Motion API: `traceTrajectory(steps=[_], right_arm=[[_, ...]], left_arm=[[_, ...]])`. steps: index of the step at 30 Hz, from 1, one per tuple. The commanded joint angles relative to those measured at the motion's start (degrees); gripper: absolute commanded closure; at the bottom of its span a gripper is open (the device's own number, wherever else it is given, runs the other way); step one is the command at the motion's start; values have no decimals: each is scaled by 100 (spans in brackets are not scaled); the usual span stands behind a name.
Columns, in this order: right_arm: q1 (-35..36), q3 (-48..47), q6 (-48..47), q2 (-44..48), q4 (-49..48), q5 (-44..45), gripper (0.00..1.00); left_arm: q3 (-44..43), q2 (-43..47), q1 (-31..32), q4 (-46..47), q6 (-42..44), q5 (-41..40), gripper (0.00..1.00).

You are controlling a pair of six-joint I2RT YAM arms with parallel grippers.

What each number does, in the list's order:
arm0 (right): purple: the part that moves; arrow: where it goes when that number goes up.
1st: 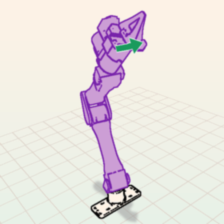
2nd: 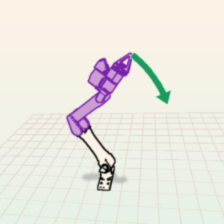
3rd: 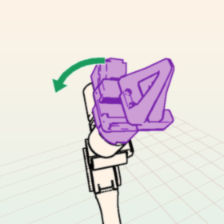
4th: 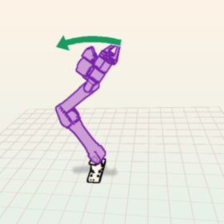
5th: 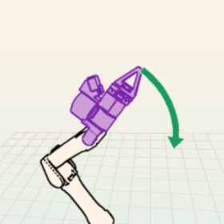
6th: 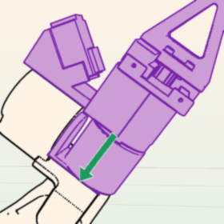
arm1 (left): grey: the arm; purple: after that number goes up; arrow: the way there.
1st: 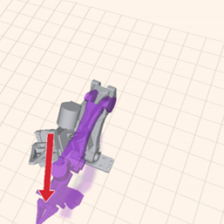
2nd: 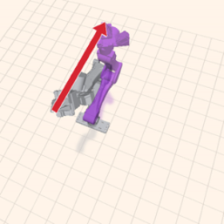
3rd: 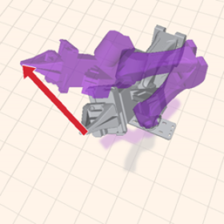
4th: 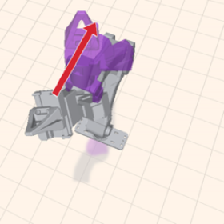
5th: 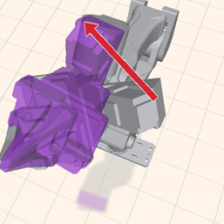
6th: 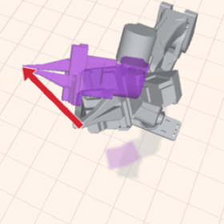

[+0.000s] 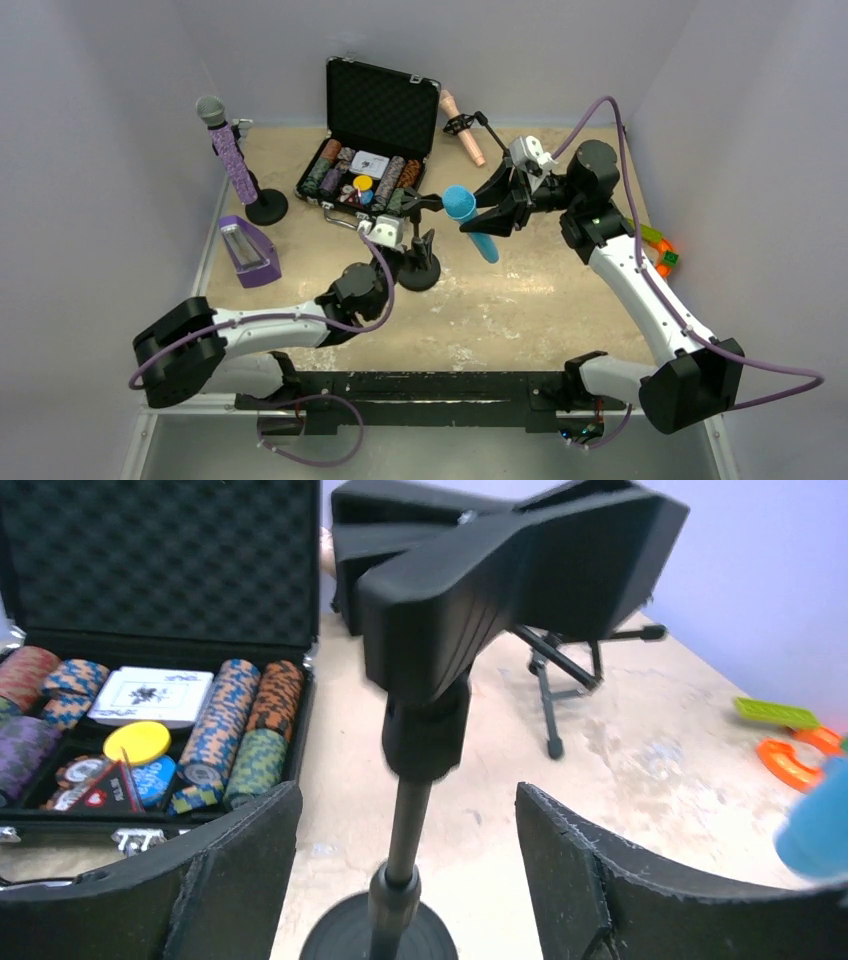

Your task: Attach the microphones to the stand

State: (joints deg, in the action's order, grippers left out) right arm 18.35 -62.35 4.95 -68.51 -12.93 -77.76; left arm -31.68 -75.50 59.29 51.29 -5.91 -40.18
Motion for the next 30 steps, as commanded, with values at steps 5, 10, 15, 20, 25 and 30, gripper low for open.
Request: traceTrajectory(steps=[5,10,15,20,25,30], right_arm=[[-49,-23,-193,124,-2,-16,100],[-46,39,-345,28,18,-386,100],[-7,364,272,374,-106,3064,100],[-7,258,550,472,-2,3335,100],[-32,127,-147,629,360,2030,100],[-33,169,151,709,30,1502,100]], left_arm=[[1240,2825,-44,-1935,-588,2564,14],[858,4878,-248,-4284,-297,4235,7],[-803,4663,-321,-5634,-158,4495,5],[-2175,3579,-336,-6050,-390,4169,2],[-3461,2598,-738,-6327,-712,4357,1],[-4265,1754,-957,-6223,-1657,4671,1]])
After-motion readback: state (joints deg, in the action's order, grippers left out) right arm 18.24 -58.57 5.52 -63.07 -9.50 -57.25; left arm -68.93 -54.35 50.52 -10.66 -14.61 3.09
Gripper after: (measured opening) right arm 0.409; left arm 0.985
